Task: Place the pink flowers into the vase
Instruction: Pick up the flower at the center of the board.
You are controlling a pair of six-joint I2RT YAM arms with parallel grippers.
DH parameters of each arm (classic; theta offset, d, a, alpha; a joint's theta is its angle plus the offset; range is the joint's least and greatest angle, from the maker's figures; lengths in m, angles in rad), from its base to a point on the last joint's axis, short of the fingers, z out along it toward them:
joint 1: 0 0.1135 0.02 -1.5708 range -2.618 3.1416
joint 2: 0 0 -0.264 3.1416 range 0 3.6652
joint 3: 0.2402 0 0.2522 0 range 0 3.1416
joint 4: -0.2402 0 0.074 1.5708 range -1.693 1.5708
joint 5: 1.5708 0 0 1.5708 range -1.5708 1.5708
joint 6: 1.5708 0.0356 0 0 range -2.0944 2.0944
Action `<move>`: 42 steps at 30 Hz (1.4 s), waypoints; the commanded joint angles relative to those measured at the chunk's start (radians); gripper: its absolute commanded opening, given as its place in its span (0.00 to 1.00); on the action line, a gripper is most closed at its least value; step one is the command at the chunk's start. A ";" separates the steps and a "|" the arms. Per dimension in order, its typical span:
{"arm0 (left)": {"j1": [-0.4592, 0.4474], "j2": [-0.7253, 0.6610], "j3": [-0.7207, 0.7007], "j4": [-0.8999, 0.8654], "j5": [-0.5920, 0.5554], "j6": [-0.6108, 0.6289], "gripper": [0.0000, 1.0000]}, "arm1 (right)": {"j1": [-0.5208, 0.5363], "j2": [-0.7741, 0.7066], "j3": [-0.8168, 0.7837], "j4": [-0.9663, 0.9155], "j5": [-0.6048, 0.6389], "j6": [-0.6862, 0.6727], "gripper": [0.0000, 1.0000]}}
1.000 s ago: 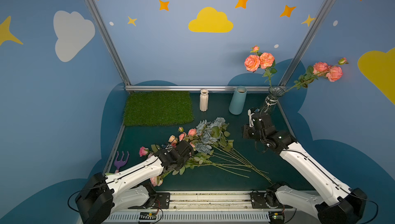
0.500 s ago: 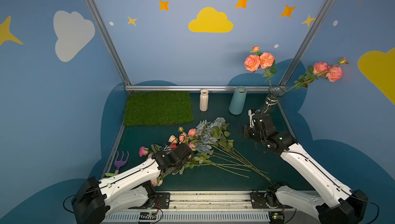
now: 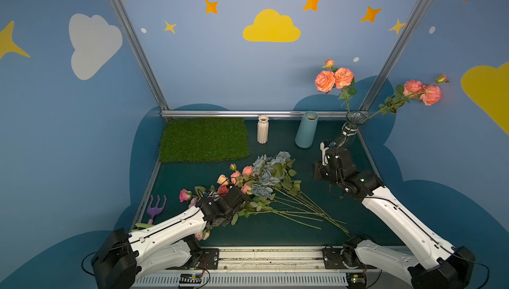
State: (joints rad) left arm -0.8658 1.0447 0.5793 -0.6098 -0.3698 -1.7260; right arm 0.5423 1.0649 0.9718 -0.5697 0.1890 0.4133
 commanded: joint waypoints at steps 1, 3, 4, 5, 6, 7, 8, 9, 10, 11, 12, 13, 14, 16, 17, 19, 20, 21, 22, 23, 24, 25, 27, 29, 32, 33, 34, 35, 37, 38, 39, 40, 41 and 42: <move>0.005 -0.014 -0.008 0.027 -0.044 0.012 0.28 | 0.001 -0.016 -0.017 0.023 -0.021 -0.010 0.28; 0.007 -0.009 -0.010 0.045 -0.049 0.022 0.27 | 0.002 -0.017 -0.021 0.027 -0.027 -0.010 0.28; 0.010 -0.004 -0.012 0.051 -0.051 0.026 0.27 | 0.002 -0.019 -0.020 0.029 -0.028 -0.010 0.28; 0.010 0.001 -0.012 0.058 -0.052 0.027 0.27 | 0.001 -0.022 -0.022 0.030 -0.030 -0.012 0.28; 0.010 0.005 -0.016 0.067 -0.051 0.028 0.27 | 0.001 -0.023 -0.024 0.032 -0.032 -0.013 0.28; 0.011 0.008 -0.021 0.080 -0.051 0.031 0.27 | 0.001 -0.025 -0.024 0.032 -0.034 -0.015 0.29; 0.011 0.012 -0.025 0.092 -0.051 0.032 0.26 | 0.002 -0.026 -0.024 0.033 -0.037 -0.017 0.29; 0.011 0.016 -0.028 0.097 -0.051 0.032 0.25 | 0.001 -0.027 -0.022 0.032 -0.038 -0.018 0.29; 0.012 0.021 -0.029 0.100 -0.051 0.031 0.24 | 0.002 -0.026 -0.022 0.033 -0.041 -0.021 0.29; 0.013 0.026 -0.029 0.101 -0.049 0.030 0.23 | 0.002 -0.025 -0.022 0.031 -0.042 -0.021 0.29; 0.014 0.029 -0.029 0.105 -0.046 0.031 0.22 | 0.002 -0.025 -0.022 0.030 -0.044 -0.022 0.29; 0.014 0.034 -0.029 0.108 -0.045 0.031 0.22 | 0.001 -0.026 -0.024 0.030 -0.045 -0.024 0.29; 0.015 0.037 -0.032 0.111 -0.044 0.031 0.20 | 0.001 -0.026 -0.025 0.030 -0.047 -0.025 0.29; 0.016 0.040 -0.036 0.120 -0.043 0.032 0.18 | 0.003 -0.029 -0.027 0.031 -0.054 -0.029 0.29; 0.016 0.040 -0.038 0.123 -0.044 0.032 0.16 | 0.002 -0.028 -0.027 0.031 -0.057 -0.031 0.29; 0.017 0.038 -0.030 0.120 -0.047 0.041 0.12 | 0.002 -0.028 -0.025 0.030 -0.067 -0.033 0.29; 0.016 0.036 -0.024 0.116 -0.050 0.047 0.11 | 0.004 -0.027 -0.025 0.031 -0.070 -0.039 0.29; 0.013 0.034 -0.012 0.105 -0.054 0.053 0.10 | 0.004 -0.026 -0.024 0.031 -0.075 -0.043 0.29; 0.010 0.031 0.001 0.096 -0.062 0.061 0.08 | 0.006 -0.025 -0.022 0.031 -0.080 -0.049 0.29; 0.005 0.026 0.013 0.084 -0.072 0.067 0.07 | 0.008 -0.025 -0.020 0.031 -0.084 -0.051 0.28; -0.001 0.020 0.028 0.070 -0.086 0.074 0.06 | 0.008 -0.026 -0.018 0.028 -0.085 -0.049 0.28; -0.010 0.014 0.044 0.059 -0.103 0.080 0.05 | 0.008 -0.028 -0.018 0.031 -0.090 -0.050 0.28; -0.019 0.004 0.071 0.037 -0.129 0.090 0.04 | 0.010 -0.032 -0.019 0.042 -0.113 -0.055 0.29; -0.021 -0.007 0.091 0.029 -0.150 0.105 0.02 | 0.016 -0.031 -0.017 0.058 -0.148 -0.071 0.29; -0.024 -0.021 0.116 0.020 -0.187 0.124 0.02 | 0.041 -0.017 -0.004 0.068 -0.194 -0.093 0.29; -0.024 -0.023 0.126 0.017 -0.202 0.130 0.02 | 0.051 -0.012 -0.001 0.080 -0.226 -0.108 0.29; -0.025 -0.024 0.135 0.015 -0.217 0.140 0.02 | 0.062 -0.006 0.000 0.090 -0.252 -0.117 0.29; -0.024 -0.024 0.144 0.015 -0.229 0.150 0.02 | 0.070 0.001 0.002 0.099 -0.281 -0.121 0.29; -0.022 -0.017 0.170 0.017 -0.253 0.183 0.02 | 0.092 0.017 -0.001 0.134 -0.368 -0.140 0.29; -0.020 -0.010 0.183 0.024 -0.260 0.209 0.02 | 0.100 0.024 0.001 0.142 -0.397 -0.142 0.29; -0.014 0.000 0.206 0.034 -0.264 0.251 0.02 | 0.115 0.036 0.002 0.157 -0.436 -0.150 0.29; -0.011 0.013 0.232 0.037 -0.269 0.298 0.02 | 0.130 0.048 0.001 0.176 -0.474 -0.159 0.29; -0.009 0.030 0.259 0.062 -0.271 0.371 0.03 | 0.141 0.062 0.002 0.188 -0.507 -0.164 0.29; -0.006 0.054 0.298 0.078 -0.268 0.449 0.03 | 0.155 0.078 0.005 0.200 -0.546 -0.166 0.30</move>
State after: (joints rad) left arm -0.8803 1.0645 0.8024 -0.5636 -0.5972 -1.4761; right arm 0.6720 1.1141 0.9569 -0.4358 -0.2092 0.2810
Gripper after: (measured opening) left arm 0.059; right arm 0.295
